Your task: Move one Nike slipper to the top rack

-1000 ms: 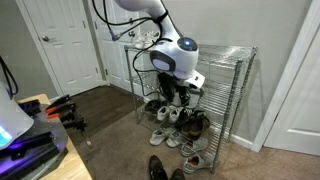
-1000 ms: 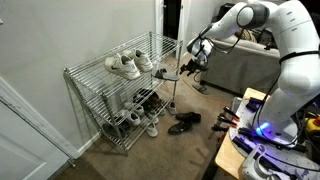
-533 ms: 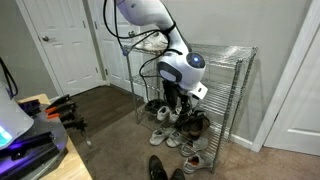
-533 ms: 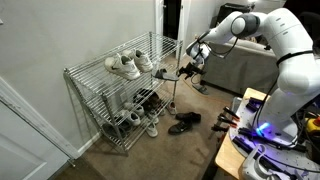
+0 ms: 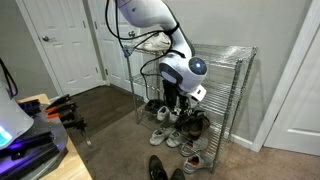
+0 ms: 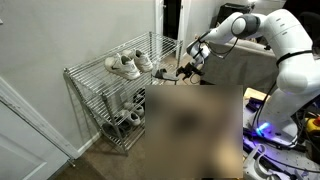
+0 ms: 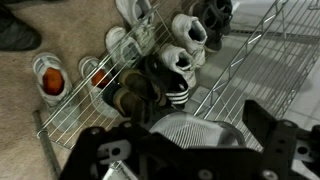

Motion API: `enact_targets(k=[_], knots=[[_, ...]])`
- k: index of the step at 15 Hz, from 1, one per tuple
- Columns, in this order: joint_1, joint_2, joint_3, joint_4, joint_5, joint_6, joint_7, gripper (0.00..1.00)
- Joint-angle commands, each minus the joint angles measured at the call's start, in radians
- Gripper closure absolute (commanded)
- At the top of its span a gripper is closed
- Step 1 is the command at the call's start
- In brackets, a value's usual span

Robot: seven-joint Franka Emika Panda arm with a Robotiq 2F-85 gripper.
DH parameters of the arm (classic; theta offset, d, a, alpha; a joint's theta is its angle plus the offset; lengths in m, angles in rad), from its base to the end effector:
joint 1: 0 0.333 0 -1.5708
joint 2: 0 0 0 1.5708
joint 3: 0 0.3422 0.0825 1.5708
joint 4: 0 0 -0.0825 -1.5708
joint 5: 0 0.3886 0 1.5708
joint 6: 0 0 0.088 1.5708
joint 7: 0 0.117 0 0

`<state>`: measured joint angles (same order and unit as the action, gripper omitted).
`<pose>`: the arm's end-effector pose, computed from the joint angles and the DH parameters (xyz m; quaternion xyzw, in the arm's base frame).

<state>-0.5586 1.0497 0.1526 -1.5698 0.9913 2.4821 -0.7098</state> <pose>0.6201 -0.2748 0.0151 -0.8969 0.2896 -0.1119 0.3148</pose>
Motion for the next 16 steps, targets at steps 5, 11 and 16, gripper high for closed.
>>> enact_targets(k=[5, 11, 16], knots=[[-0.022, 0.154, 0.004, 0.171, 0.143, -0.091, -0.098, 0.00], [-0.039, 0.305, 0.020, 0.364, 0.284, -0.130, -0.114, 0.00], [-0.044, 0.412, 0.029, 0.478, 0.310, -0.154, -0.110, 0.33]])
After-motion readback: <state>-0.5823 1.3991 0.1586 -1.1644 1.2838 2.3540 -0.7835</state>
